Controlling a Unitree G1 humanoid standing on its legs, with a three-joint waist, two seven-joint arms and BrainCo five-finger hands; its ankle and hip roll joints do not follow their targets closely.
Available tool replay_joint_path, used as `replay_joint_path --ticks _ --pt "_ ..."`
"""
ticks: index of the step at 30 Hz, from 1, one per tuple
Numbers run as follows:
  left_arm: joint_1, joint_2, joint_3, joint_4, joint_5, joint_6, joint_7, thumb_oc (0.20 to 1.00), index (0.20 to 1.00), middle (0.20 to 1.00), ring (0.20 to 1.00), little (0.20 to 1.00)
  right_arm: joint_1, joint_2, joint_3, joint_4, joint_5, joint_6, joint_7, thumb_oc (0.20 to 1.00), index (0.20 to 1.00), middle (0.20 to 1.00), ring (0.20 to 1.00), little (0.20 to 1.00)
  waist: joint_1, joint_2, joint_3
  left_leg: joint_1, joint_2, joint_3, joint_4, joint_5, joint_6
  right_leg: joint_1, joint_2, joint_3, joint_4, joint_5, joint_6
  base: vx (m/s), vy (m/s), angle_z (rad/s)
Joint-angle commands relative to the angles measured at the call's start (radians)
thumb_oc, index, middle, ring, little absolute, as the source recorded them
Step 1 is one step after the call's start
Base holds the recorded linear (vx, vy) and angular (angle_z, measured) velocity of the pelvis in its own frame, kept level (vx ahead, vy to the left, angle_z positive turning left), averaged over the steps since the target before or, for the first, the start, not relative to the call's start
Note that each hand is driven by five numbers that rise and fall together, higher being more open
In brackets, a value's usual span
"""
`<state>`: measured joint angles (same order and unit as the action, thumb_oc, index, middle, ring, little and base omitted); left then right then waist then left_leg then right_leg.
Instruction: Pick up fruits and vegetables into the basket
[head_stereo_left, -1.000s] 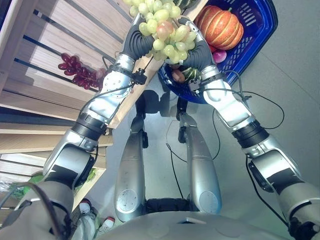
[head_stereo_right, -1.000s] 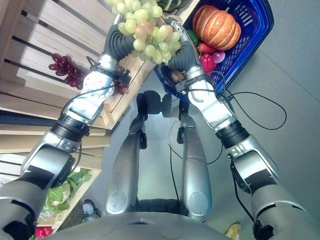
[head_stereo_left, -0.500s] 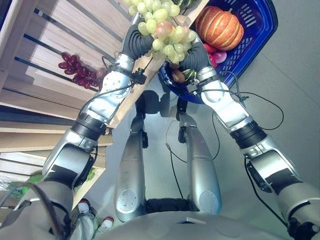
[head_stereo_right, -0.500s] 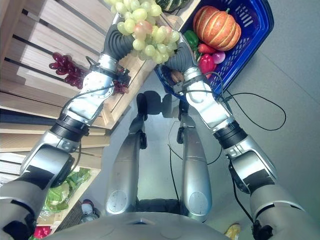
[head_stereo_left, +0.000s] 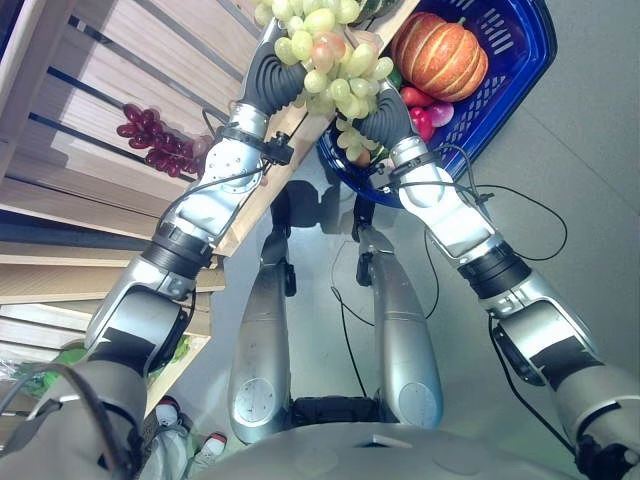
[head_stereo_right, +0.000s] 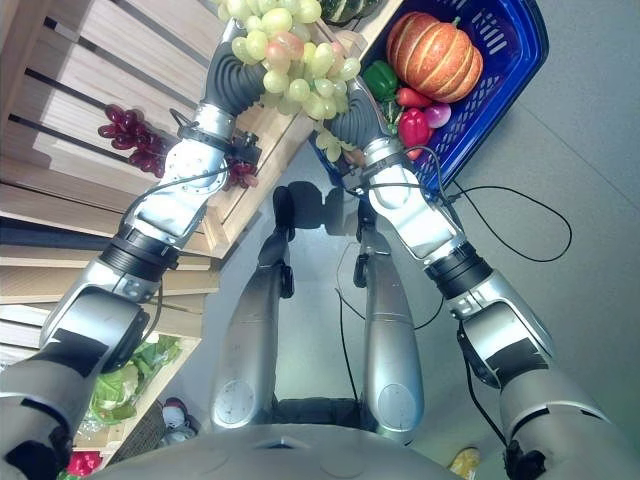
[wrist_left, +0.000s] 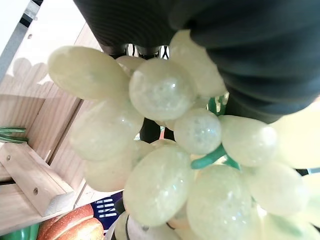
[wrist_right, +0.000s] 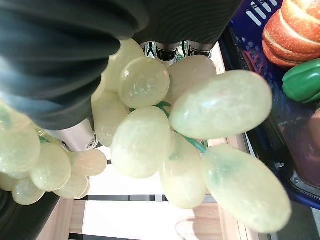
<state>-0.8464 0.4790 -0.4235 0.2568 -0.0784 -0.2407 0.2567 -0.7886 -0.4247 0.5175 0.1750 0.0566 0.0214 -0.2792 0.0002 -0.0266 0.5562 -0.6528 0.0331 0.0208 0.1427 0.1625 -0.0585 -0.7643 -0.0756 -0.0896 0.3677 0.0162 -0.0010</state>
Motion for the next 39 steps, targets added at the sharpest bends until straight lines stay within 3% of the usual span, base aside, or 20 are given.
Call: replay_joint_path --ticks 1,3,4,5,6,7,21,32,37,39 --pt "-0.014 -0.061 0.005 -0.115 -0.004 -0.074 0.009 0.200 0.200 0.200 0.200 0.200 -0.035 0.016 -0.013 -0.100 0.017 -0.076 -0.017 0.200 0.200 0.200 0.200 0.200 -0.011 0.041 -0.036 0.008 -0.059 -0.010 0.068 -0.117 -0.005 0.102 0.012 -0.052 -0.078 -0.018 0.086 0.00 0.000 0.00" --pt "-0.010 -0.065 0.009 -0.112 -0.025 -0.065 0.015 0.200 0.200 0.200 0.200 0.200 -0.032 0.018 -0.015 -0.098 0.017 -0.080 -0.021 0.200 0.200 0.200 0.200 0.200 -0.011 0.042 -0.036 0.007 -0.060 -0.011 0.068 -0.116 -0.005 0.101 0.013 -0.051 -0.079 -0.018 0.086 0.00 0.000 0.00" --pt "-0.010 -0.069 0.009 -0.107 -0.035 -0.063 0.020 0.272 0.272 0.272 0.272 0.272 -0.033 0.019 -0.016 -0.095 0.019 -0.083 -0.023 0.200 0.200 0.200 0.200 0.200 -0.011 0.041 -0.036 0.007 -0.060 -0.012 0.068 -0.116 -0.004 0.101 0.013 -0.051 -0.078 -0.017 0.086 0.00 0.000 0.00" --pt "-0.008 -0.073 0.012 -0.100 -0.044 -0.065 0.031 0.906 0.906 0.906 0.906 0.906 -0.033 0.020 -0.017 -0.093 0.019 -0.086 -0.026 0.200 0.200 0.200 0.200 0.200 -0.012 0.041 -0.036 0.006 -0.060 -0.012 0.070 -0.116 -0.004 0.100 0.013 -0.051 -0.077 -0.017 0.086 0.00 0.000 0.00" --pt "-0.011 -0.072 0.012 -0.100 -0.044 -0.065 0.031 0.906 0.906 0.906 0.906 0.906 -0.036 0.020 -0.018 -0.093 0.019 -0.086 -0.026 0.200 0.200 0.200 0.200 0.200 -0.012 0.041 -0.036 0.000 -0.060 -0.012 0.068 -0.109 -0.004 0.095 0.014 -0.051 -0.081 -0.009 0.085 0.00 0.000 0.00" --pt "-0.003 -0.081 0.020 -0.095 -0.085 -0.064 0.023 1.000 1.000 1.000 1.000 1.000 -0.035 0.022 -0.024 -0.090 0.025 -0.087 -0.033 0.200 0.200 0.200 0.200 0.200 -0.012 0.041 -0.036 0.006 -0.060 -0.012 0.068 -0.115 -0.005 0.100 0.013 -0.050 -0.080 -0.016 0.086 0.00 0.000 0.00" --pt "0.064 -0.156 0.072 -0.068 -0.435 -0.017 -0.064 1.000 1.000 1.000 1.000 1.000 0.001 0.044 -0.093 -0.094 0.088 -0.138 -0.085 0.200 0.200 0.200 0.200 0.200 -0.019 0.046 -0.036 0.007 -0.064 -0.009 0.064 -0.112 0.000 0.098 0.013 -0.049 -0.082 -0.011 0.088 0.00 0.000 0.00" --pt "0.084 -0.155 0.098 0.026 -0.489 0.050 -0.060 1.000 1.000 1.000 1.000 1.000 0.019 0.032 -0.147 -0.097 0.111 -0.178 -0.130 0.200 0.200 0.200 0.200 0.200 -0.026 0.049 -0.036 0.015 -0.060 -0.001 0.060 -0.109 0.001 0.105 0.012 -0.047 -0.087 -0.007 0.089 0.00 0.000 0.00" --pt "0.078 -0.143 0.097 0.095 -0.489 0.056 -0.067 1.000 1.000 1.000 1.000 1.000 0.016 0.025 -0.164 -0.084 0.116 -0.200 -0.152 0.200 0.200 0.200 0.200 0.200 -0.030 0.049 -0.036 0.017 -0.058 0.002 0.060 -0.107 0.000 0.105 0.011 -0.045 -0.087 -0.004 0.091 0.00 0.000 0.00" --pt "0.072 -0.132 0.106 0.134 -0.491 0.026 -0.051 1.000 1.000 1.000 1.000 1.000 0.011 0.013 -0.172 -0.077 0.132 -0.202 -0.165 0.200 0.200 0.200 0.200 0.200 -0.032 0.050 -0.036 0.022 -0.056 0.005 0.061 -0.108 -0.001 0.107 0.011 -0.043 -0.085 -0.005 0.091 0.00 0.015 0.00"
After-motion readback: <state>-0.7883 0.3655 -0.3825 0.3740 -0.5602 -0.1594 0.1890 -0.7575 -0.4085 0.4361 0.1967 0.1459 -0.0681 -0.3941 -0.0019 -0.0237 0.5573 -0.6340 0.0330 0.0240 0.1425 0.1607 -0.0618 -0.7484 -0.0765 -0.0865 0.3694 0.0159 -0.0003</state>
